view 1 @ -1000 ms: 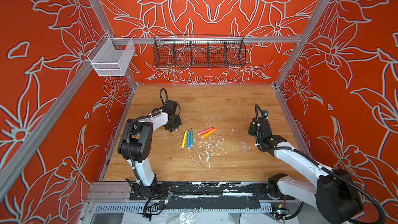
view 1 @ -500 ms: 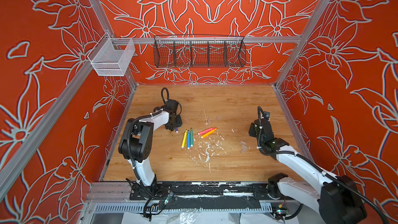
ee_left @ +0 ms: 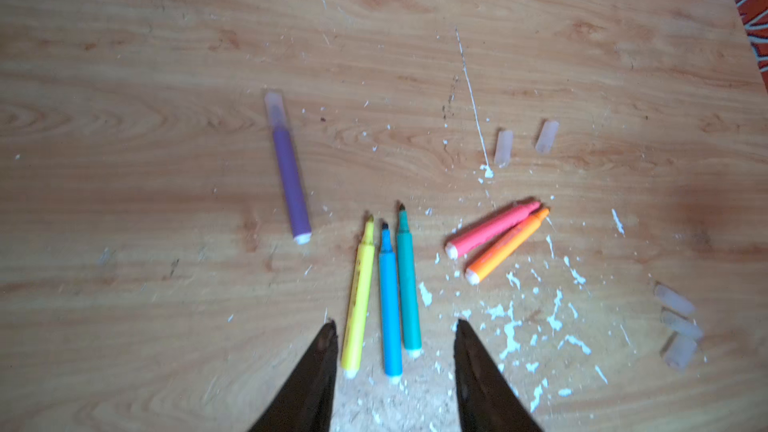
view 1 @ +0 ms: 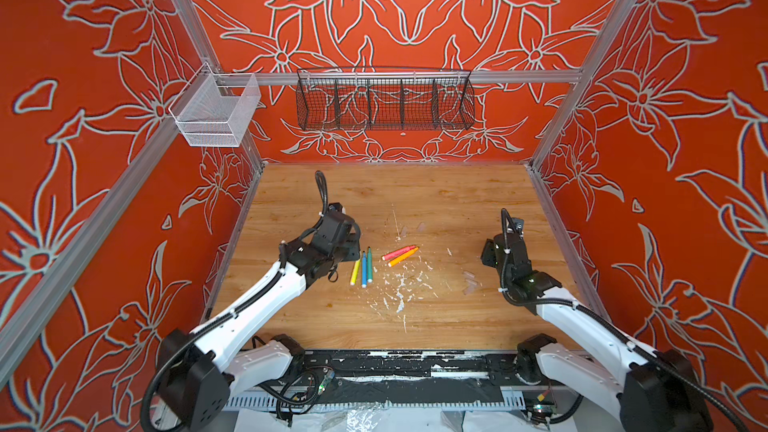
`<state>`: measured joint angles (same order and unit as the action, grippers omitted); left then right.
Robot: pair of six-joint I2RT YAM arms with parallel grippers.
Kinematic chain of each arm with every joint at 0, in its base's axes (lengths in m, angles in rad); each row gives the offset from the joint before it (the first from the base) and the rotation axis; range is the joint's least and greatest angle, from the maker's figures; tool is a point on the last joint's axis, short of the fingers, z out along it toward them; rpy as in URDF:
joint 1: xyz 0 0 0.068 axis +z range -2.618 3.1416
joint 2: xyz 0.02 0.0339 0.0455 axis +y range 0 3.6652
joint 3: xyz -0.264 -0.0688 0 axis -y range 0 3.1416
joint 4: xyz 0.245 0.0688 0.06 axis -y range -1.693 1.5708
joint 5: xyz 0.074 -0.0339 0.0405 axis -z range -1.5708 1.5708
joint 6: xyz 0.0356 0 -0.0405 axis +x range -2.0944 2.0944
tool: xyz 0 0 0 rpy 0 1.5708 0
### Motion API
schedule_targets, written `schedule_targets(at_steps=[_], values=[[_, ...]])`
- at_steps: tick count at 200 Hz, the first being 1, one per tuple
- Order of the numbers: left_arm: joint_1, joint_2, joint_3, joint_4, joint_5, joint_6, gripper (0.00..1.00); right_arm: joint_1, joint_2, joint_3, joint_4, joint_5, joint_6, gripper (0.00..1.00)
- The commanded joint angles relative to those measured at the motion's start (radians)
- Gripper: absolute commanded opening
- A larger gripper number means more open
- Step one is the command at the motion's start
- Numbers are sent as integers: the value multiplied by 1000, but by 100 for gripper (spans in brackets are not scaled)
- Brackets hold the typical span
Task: Insert the pens into the pen caps
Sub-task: 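Release the purple marker on the table and move the left gripper over the green marker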
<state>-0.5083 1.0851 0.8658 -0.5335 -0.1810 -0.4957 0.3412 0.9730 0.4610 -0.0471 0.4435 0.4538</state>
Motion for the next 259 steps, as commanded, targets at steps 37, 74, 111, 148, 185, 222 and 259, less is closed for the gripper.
schedule_targets(at_steps=[37, 74, 111, 148, 185, 222, 259], values=[[-175, -138, -85, -123, -68, -116, 40, -2, -150, -86, 2, 42, 48, 67], [-263, -115, -170, -37, -83, -173, 36, -2, -139, -82, 4, 37, 46, 68], [-286, 38, -169, 37, -119, -200, 30, -2, -118, -72, 5, 31, 44, 67], [-291, 195, -122, 83, -146, -172, 30, -2, -102, -64, 7, 14, 36, 66], [-291, 328, -65, 100, -148, -153, 28, -2, -99, -64, 18, -1, 28, 66], [-291, 404, -37, 121, -165, -154, 28, -2, -74, -52, 15, -3, 26, 66], [-289, 518, 48, 53, -219, -177, 29, -2, -76, -53, 15, -6, 26, 65]])
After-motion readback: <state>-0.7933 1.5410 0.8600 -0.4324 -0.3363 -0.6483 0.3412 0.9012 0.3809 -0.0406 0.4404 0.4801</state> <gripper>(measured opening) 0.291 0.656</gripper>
